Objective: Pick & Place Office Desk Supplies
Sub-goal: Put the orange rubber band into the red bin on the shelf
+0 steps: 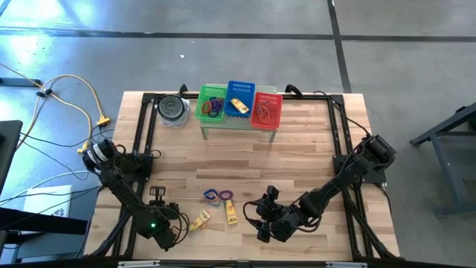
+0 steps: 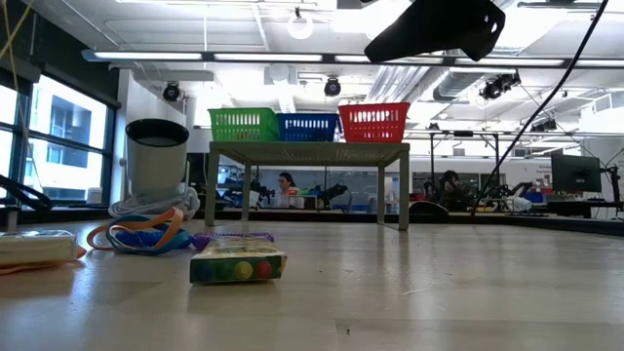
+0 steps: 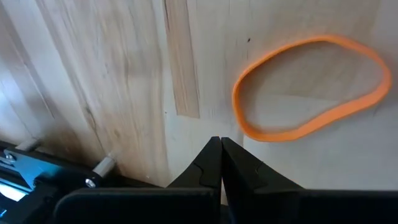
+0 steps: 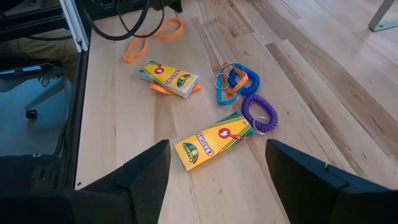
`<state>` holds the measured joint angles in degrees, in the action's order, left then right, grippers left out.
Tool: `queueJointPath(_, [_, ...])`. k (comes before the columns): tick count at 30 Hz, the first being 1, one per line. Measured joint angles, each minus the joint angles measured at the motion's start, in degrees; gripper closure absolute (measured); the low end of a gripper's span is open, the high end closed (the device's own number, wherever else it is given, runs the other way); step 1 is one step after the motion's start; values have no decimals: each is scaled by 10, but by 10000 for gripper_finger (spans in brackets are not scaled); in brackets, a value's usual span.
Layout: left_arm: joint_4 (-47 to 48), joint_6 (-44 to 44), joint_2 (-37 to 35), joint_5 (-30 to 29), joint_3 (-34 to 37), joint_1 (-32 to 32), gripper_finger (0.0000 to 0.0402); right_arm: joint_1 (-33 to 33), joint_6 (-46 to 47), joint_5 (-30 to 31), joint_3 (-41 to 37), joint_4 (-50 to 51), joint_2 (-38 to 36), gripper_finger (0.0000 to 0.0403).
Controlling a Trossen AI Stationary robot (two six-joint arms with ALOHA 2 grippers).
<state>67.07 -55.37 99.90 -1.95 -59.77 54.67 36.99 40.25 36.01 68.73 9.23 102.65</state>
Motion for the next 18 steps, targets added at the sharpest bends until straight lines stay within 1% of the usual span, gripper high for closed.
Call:
queueJointPath(4, [0,-8,0,4,0,-13,401,0,0,0,0,0,0,151])
queueJointPath(9, [0,-20,-1,22,0,-34,401,0,0,0,0,0,0,151])
queueJointPath(18, [-18,-16,-3,25,-1,-46,400,1,0,0,0,0,0,151])
